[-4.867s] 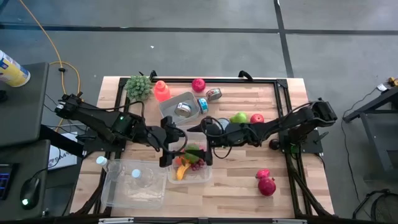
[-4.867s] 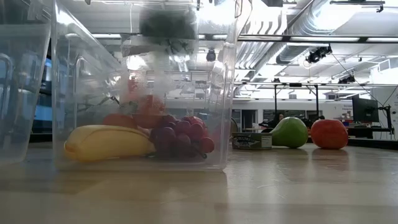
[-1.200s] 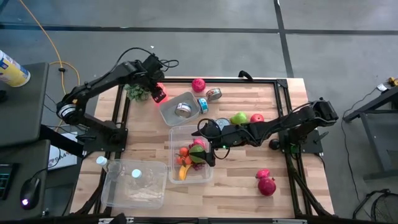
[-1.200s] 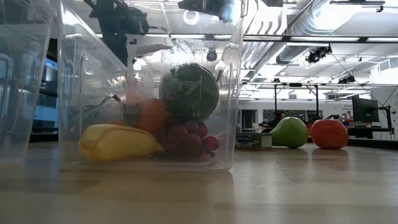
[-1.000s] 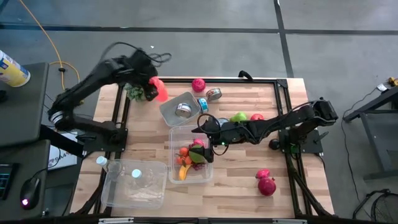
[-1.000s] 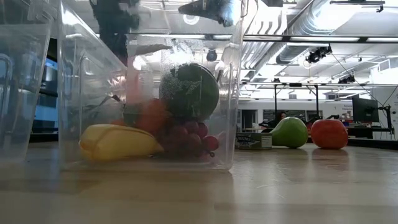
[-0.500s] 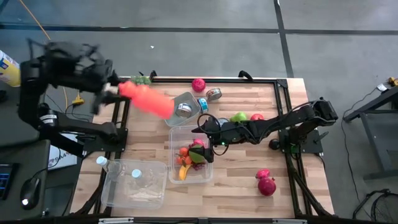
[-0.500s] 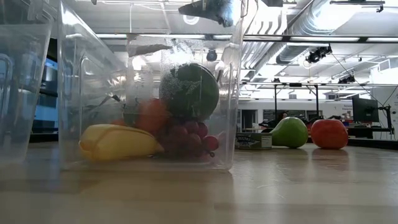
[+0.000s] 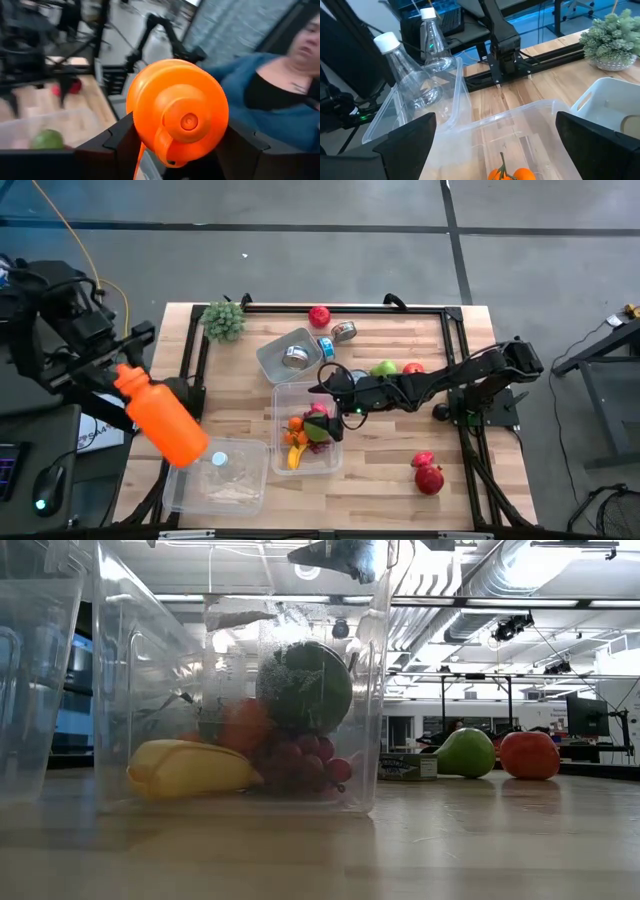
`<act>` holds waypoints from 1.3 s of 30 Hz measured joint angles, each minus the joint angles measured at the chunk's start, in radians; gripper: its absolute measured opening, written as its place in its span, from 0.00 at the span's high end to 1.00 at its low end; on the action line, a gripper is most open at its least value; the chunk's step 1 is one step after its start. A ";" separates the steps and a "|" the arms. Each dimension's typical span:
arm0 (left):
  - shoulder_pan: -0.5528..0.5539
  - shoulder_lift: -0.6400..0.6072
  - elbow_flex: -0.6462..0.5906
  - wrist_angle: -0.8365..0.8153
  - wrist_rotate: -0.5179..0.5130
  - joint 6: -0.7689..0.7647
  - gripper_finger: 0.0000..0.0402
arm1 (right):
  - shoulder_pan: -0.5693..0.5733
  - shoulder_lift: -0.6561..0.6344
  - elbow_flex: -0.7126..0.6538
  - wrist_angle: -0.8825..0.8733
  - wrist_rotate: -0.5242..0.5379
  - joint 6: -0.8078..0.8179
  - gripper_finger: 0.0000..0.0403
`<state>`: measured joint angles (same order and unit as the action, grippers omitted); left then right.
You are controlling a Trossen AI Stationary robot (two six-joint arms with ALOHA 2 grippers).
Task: Pick & Place Food Item
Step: Put the orange tumbler into the left transparent bin
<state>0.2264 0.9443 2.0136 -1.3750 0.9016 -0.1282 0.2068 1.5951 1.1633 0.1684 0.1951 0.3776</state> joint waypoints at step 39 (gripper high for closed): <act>-1.026 0.372 0.000 0.228 -0.624 -0.042 0.49 | 0.055 0.000 0.000 -0.027 0.123 0.090 0.01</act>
<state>-0.7993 1.3161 2.0132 -1.1469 0.2779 -0.1705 0.2614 1.5951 1.1633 0.1414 0.3179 0.4674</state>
